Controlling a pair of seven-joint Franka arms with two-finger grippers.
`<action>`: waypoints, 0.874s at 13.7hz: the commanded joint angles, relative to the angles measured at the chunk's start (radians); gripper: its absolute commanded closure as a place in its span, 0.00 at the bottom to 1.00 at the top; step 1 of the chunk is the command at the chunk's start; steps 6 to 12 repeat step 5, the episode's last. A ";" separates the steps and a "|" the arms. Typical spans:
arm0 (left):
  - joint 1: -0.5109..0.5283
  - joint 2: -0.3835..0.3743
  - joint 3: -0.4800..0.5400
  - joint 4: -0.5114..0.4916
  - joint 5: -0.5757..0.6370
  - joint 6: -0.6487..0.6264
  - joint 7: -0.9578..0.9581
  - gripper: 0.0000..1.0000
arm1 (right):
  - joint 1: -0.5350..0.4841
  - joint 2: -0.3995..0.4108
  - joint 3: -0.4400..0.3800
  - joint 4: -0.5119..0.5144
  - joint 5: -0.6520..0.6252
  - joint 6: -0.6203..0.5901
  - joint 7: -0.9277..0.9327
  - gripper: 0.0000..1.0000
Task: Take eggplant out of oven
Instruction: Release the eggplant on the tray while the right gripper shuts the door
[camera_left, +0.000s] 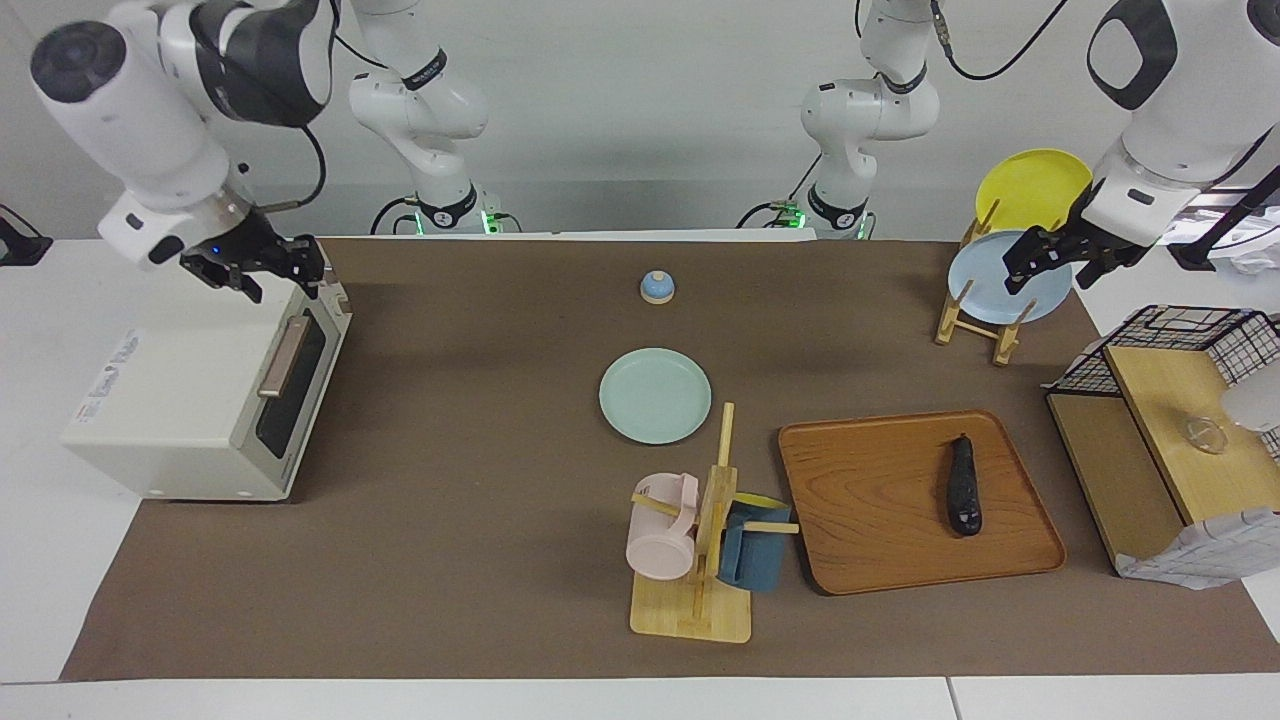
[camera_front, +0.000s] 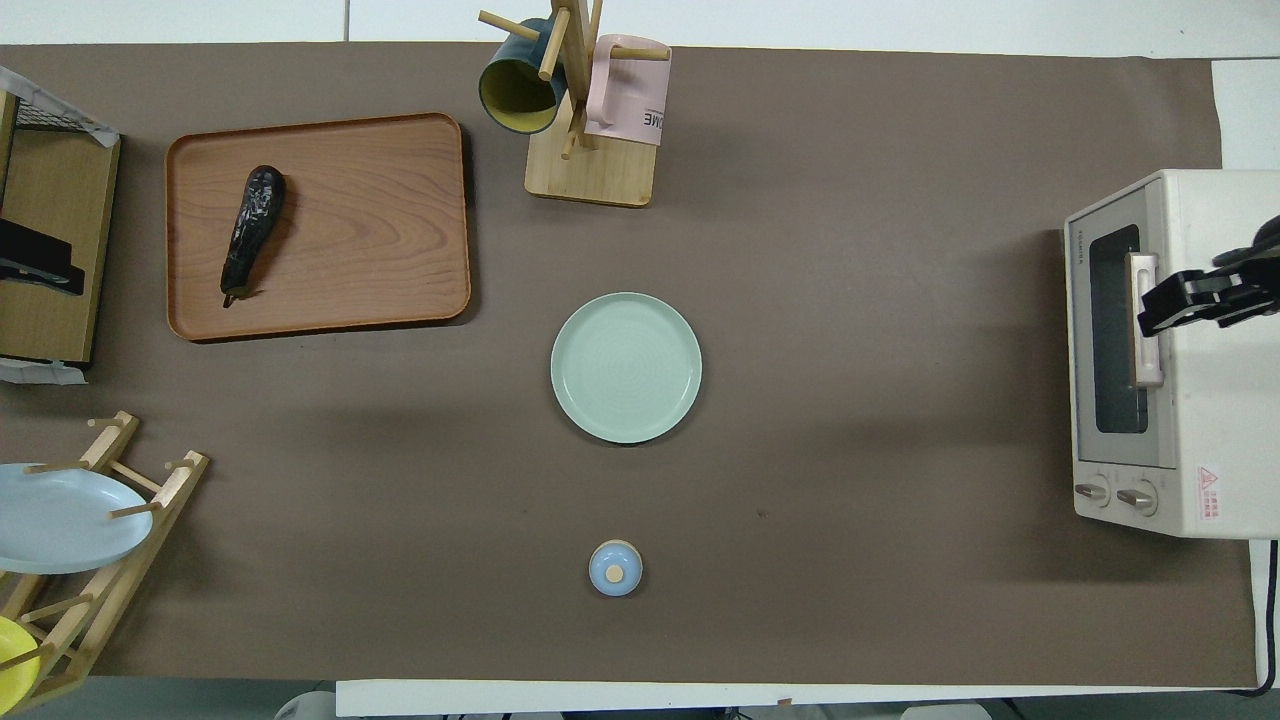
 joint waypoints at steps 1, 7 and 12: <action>0.010 0.016 -0.006 0.028 -0.014 -0.031 0.024 0.00 | -0.017 0.005 0.005 0.069 0.035 -0.048 -0.003 0.00; 0.010 0.016 -0.007 0.028 -0.014 -0.031 0.022 0.00 | -0.023 0.000 -0.007 0.053 0.026 -0.020 0.000 0.00; 0.010 0.016 -0.007 0.028 -0.014 -0.031 0.022 0.00 | -0.023 0.000 -0.007 0.053 0.026 -0.020 0.000 0.00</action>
